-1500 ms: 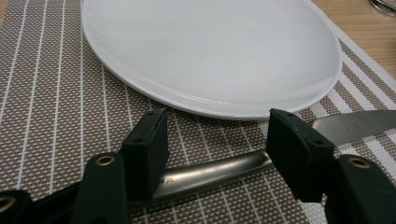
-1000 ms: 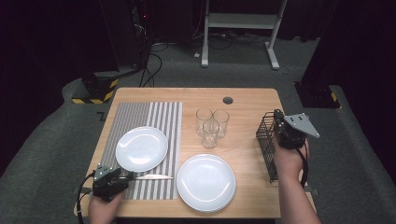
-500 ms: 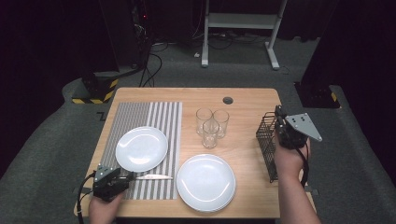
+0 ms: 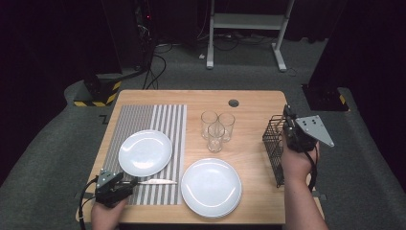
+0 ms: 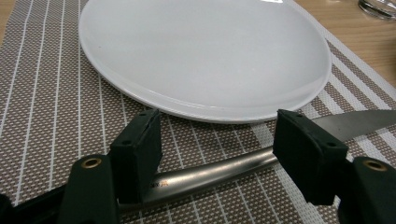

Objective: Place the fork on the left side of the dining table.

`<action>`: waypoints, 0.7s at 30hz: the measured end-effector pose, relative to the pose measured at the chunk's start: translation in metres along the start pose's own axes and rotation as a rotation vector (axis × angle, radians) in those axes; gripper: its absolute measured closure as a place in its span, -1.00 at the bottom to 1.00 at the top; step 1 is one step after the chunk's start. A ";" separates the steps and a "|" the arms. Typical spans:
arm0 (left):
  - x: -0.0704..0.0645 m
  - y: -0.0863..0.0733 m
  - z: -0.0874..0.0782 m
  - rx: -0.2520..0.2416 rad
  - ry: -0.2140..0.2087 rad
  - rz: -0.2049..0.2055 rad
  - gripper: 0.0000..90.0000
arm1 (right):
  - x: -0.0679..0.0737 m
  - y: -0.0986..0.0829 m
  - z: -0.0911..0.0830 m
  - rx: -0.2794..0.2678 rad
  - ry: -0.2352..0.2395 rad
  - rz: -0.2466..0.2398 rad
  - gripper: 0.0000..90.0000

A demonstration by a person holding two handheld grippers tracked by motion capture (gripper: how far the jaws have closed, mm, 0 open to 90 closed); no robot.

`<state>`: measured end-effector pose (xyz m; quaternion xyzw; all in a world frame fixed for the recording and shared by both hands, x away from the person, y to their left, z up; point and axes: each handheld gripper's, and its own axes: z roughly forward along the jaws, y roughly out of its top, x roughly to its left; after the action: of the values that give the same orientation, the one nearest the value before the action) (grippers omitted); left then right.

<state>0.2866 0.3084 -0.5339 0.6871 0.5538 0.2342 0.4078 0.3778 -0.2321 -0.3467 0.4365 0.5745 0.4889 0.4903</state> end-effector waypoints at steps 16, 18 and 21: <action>0.000 0.000 0.000 -0.003 -0.012 0.003 -0.28 | 0.011 0.014 -0.008 -0.064 0.017 -0.013 0.93; 0.000 0.000 -0.001 -0.007 -0.008 0.009 -0.28 | 0.013 0.015 -0.009 -0.066 0.026 -0.009 0.93; -0.001 0.000 -0.001 -0.010 -0.009 0.009 -0.28 | 0.015 0.016 -0.010 -0.072 0.037 -0.007 0.93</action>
<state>0.2857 0.3081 -0.5337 0.6886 0.5477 0.2360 0.4126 0.3663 -0.2163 -0.3324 0.4075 0.5671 0.5156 0.4965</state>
